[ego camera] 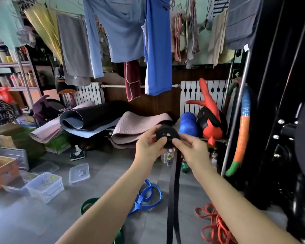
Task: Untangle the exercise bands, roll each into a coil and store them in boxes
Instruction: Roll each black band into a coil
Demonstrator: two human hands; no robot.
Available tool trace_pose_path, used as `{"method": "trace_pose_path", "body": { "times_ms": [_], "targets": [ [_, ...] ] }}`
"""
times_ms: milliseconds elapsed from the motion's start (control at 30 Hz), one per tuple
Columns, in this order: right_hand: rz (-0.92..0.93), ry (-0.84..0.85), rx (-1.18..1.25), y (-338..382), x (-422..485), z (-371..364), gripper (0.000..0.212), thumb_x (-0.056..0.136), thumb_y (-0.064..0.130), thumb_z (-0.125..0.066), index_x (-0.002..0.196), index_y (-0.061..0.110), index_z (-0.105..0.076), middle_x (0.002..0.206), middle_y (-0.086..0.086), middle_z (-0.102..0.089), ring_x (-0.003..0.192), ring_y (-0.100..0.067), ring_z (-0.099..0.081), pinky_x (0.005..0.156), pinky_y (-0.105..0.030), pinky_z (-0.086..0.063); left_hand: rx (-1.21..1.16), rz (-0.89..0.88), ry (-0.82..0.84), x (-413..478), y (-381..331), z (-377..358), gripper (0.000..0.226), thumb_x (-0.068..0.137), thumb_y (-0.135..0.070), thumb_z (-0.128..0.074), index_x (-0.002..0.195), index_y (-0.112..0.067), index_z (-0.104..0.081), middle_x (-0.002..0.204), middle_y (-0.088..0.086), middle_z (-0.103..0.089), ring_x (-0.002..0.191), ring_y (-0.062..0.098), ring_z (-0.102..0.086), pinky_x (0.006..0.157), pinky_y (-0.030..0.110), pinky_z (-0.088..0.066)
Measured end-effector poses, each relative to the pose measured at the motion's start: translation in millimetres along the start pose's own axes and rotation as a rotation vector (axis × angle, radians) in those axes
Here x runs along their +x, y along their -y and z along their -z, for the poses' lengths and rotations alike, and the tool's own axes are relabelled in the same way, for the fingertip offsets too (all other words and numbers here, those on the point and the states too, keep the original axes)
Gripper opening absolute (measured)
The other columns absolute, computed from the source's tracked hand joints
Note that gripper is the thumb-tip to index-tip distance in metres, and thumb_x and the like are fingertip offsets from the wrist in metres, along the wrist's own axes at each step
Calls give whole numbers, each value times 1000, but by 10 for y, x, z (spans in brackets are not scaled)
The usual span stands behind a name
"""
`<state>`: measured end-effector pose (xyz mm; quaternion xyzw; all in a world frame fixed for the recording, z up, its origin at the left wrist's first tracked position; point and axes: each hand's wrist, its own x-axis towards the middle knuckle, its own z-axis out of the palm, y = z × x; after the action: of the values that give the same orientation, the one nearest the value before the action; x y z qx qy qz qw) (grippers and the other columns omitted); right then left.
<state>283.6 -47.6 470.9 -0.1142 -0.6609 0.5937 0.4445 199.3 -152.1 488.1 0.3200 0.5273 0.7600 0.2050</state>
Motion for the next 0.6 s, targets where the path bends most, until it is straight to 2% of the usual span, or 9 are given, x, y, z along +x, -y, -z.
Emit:
{"method": "trace_pose_path", "body": {
  "times_ms": [33, 100, 167, 233, 300, 367, 433, 600],
  "targets": [
    [6, 28, -64, -84, -63, 47, 31, 80, -2, -68, 85, 29, -66, 74, 18, -70, 72, 7, -65, 67, -8, -47, 105, 3, 10, -35, 87, 45, 38, 85, 7, -59, 99, -28, -60, 96, 3, -71, 83, 10, -70, 67, 27, -57],
    [18, 106, -234, -228, -175, 163, 29, 80, -3, -68, 90, 24, -69, 75, 22, -68, 71, 11, -62, 70, -8, -47, 483, -42, 98, -57, 215, 198, 34, 81, 0, -67, 99, -25, -54, 101, 0, -65, 91, 12, -66, 80, 30, -55],
    [9, 190, -374, -339, -273, 253, 28, 80, -2, -68, 93, 22, -71, 79, 20, -68, 74, 7, -63, 73, -11, -48, 860, -68, 237, -67, 257, 347, 35, 78, -12, -72, 104, -25, -53, 107, -6, -61, 102, 10, -60, 86, 20, -47],
    [-45, 289, -421, -411, -375, 282, 36, 80, -1, -68, 88, 34, -68, 78, 19, -70, 76, 4, -64, 74, -12, -48, 1060, -115, 353, -102, 253, 423, 44, 79, -21, -72, 117, -29, -53, 114, -9, -55, 104, 4, -55, 80, 6, -40],
    [-85, 359, -451, -478, -446, 264, 33, 80, 0, -68, 92, 31, -69, 80, 18, -70, 78, 4, -65, 74, -11, -48, 1169, -206, 487, -161, 259, 419, 47, 80, -19, -69, 124, -30, -55, 116, -9, -57, 97, -4, -51, 75, -1, -35],
    [-80, 363, -495, -531, -483, 237, 25, 79, 2, -68, 99, 18, -71, 85, 12, -71, 78, 2, -65, 72, -12, -48, 1287, -289, 576, -220, 297, 389, 40, 82, -15, -63, 119, -29, -58, 114, -10, -61, 99, 1, -51, 76, 5, -33],
    [-88, 346, -496, -548, -512, 219, 24, 79, 3, -69, 100, 14, -70, 87, 8, -70, 78, 2, -65, 71, -12, -48, 1327, -293, 544, -257, 320, 375, 35, 83, -15, -60, 115, -29, -58, 112, -10, -62, 102, 8, -52, 79, 15, -34],
    [-86, 308, -441, -449, -467, 232, 27, 77, 2, -72, 90, 24, -66, 90, 3, -70, 86, -11, -67, 79, -21, -52, 1199, -231, 421, -269, 271, 339, 28, 80, -19, -67, 106, -29, -62, 100, -13, -65, 92, 7, -58, 79, 17, -43]
  ]
}}
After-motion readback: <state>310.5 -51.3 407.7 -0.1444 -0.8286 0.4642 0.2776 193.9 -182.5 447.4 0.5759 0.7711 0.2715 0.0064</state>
